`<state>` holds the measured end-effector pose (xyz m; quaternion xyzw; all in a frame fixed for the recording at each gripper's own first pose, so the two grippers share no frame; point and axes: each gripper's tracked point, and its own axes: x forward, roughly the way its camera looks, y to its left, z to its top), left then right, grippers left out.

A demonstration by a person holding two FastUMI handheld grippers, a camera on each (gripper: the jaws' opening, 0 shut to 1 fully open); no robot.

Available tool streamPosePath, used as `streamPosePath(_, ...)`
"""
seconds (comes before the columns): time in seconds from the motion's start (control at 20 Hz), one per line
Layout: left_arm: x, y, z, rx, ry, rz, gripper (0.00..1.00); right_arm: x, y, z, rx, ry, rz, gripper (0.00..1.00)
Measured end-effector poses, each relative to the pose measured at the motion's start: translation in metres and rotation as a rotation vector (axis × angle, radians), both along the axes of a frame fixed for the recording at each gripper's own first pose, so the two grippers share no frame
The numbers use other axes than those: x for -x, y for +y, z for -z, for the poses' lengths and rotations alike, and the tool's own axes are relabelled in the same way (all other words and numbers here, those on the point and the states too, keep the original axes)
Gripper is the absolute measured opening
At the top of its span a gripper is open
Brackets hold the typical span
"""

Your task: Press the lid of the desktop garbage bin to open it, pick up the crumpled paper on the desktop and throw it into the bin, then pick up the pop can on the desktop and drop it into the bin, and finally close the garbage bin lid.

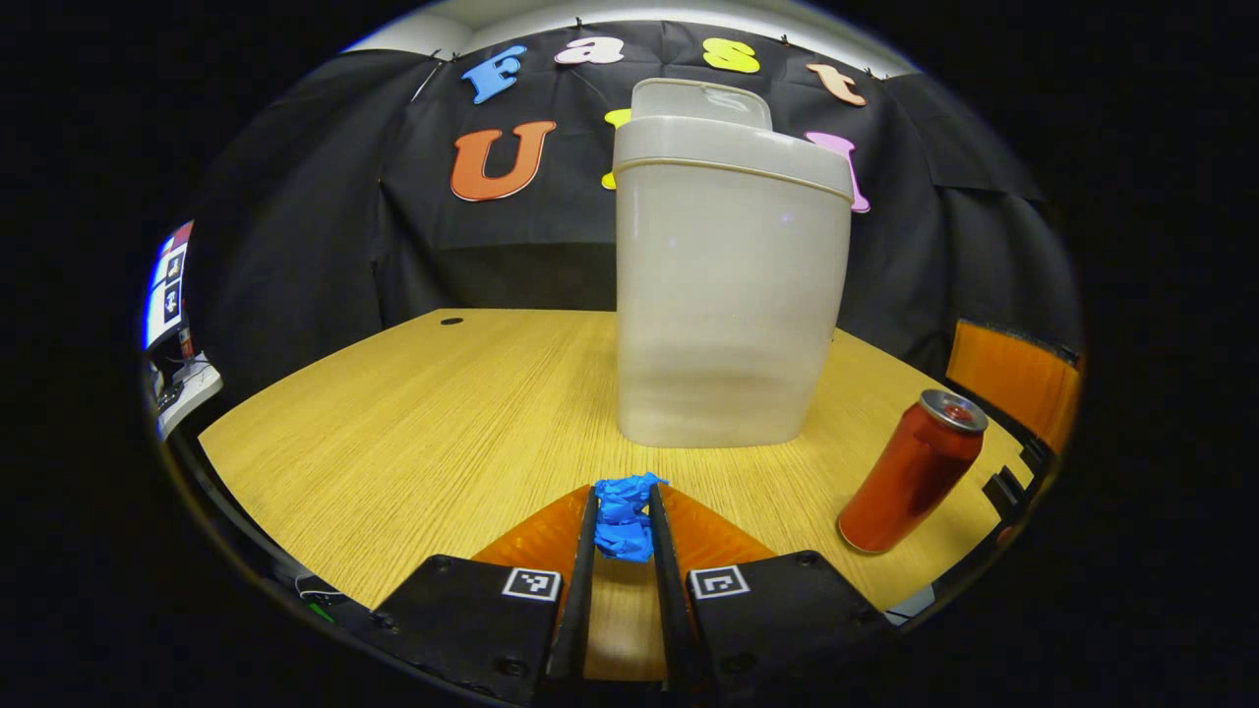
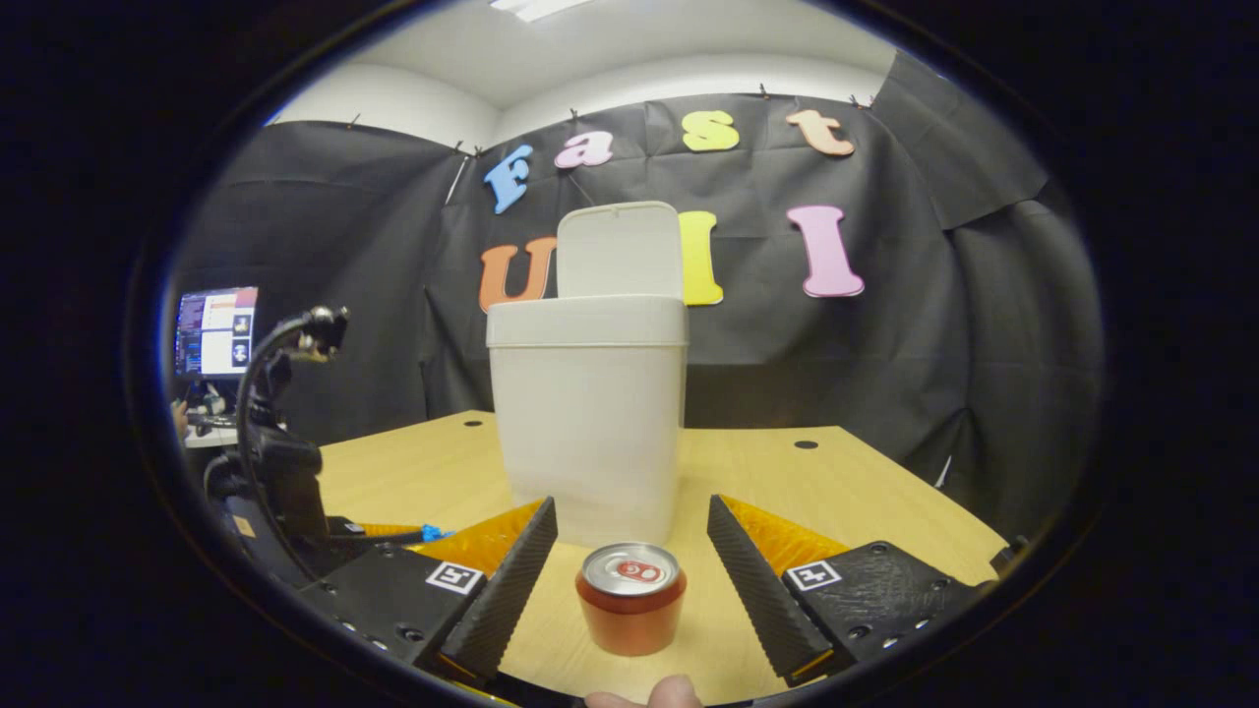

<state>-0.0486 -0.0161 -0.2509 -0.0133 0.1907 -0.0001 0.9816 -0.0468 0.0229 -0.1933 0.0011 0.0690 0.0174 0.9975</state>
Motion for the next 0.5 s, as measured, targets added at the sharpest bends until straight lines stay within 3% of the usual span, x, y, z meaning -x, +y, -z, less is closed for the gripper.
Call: streamPosePath(0.5,-0.017,0.02,-0.067,-0.013,-0.155,-0.013,0.34,-0.01,0.0,0.045,0.02,0.098,0.069,0.94)
